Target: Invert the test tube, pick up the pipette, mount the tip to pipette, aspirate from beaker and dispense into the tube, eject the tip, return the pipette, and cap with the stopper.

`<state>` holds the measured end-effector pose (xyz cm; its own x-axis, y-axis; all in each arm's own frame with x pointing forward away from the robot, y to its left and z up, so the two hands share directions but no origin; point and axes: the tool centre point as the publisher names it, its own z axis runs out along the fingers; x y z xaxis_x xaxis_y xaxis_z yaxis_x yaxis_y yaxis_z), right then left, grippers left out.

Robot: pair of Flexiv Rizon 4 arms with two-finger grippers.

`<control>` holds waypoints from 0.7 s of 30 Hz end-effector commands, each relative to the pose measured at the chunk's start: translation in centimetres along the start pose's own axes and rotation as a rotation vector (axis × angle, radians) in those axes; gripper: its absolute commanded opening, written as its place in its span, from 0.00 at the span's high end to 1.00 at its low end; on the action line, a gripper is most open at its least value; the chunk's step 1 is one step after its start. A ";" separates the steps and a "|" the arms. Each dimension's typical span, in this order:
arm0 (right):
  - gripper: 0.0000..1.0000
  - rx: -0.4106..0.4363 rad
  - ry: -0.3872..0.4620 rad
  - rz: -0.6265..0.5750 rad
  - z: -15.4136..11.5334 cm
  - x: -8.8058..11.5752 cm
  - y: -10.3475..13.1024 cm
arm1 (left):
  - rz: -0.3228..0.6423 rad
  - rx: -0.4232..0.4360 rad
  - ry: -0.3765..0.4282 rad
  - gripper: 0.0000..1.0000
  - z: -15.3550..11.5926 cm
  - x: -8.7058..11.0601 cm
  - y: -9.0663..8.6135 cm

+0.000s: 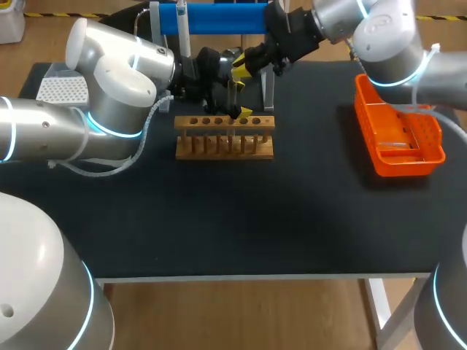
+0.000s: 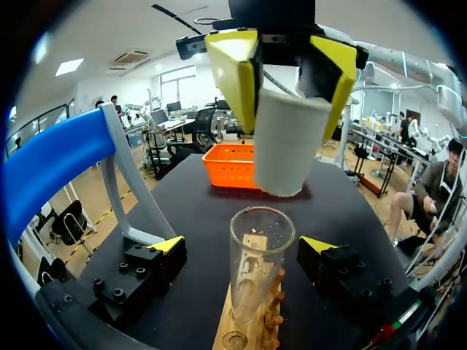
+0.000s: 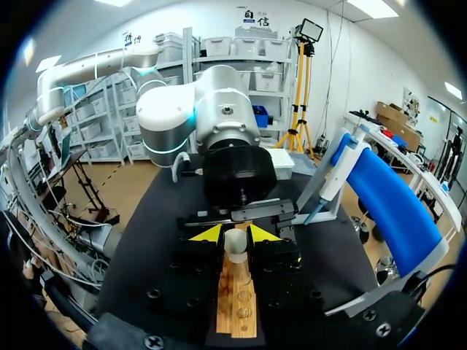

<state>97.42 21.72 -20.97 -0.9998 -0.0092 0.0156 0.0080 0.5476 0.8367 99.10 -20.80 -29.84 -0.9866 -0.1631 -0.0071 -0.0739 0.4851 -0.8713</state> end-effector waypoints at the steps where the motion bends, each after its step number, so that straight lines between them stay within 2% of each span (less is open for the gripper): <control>1: 1.00 0.003 0.007 0.000 0.3 -0.3 0.0 | 0.000 -0.001 0.002 0.00 0.0 -0.1 0.0; 21: 1.00 0.013 0.006 0.005 1.1 -0.5 -0.6 | 0.000 -0.001 0.002 0.00 0.0 -0.1 0.0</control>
<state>97.70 22.23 -22.00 -0.9997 -0.0109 0.0215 0.0119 0.5552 0.8316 99.10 -20.81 -29.84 -0.9866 -0.1631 -0.0071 -0.0739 0.4851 -0.8713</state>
